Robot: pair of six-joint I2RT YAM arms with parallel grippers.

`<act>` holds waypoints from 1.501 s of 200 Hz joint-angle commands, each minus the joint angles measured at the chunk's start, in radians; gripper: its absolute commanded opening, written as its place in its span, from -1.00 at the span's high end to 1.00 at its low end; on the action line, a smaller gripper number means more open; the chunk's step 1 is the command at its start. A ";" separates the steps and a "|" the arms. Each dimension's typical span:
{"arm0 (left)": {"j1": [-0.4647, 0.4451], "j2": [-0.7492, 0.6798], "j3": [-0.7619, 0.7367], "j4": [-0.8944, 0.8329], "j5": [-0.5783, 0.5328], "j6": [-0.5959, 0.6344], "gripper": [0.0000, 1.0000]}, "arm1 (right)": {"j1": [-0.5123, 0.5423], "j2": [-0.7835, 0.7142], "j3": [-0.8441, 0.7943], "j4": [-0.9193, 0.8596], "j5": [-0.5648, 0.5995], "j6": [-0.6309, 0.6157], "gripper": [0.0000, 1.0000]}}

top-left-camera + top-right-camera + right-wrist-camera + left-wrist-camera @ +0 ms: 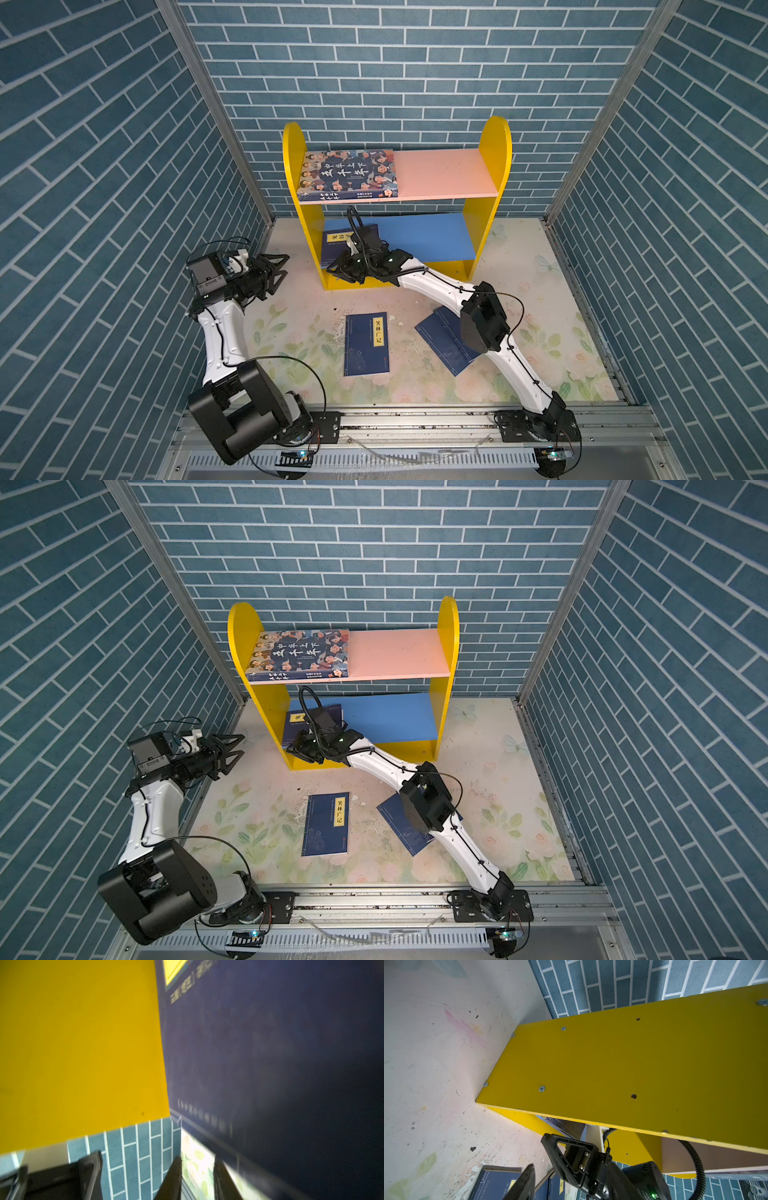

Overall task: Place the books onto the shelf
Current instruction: 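Withdraw the right gripper from the shelf toward the table books while the left lowers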

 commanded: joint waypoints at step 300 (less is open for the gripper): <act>-0.580 0.199 -0.157 -0.541 -0.425 0.498 -0.39 | 0.083 -0.600 -1.114 0.049 0.118 0.038 -0.03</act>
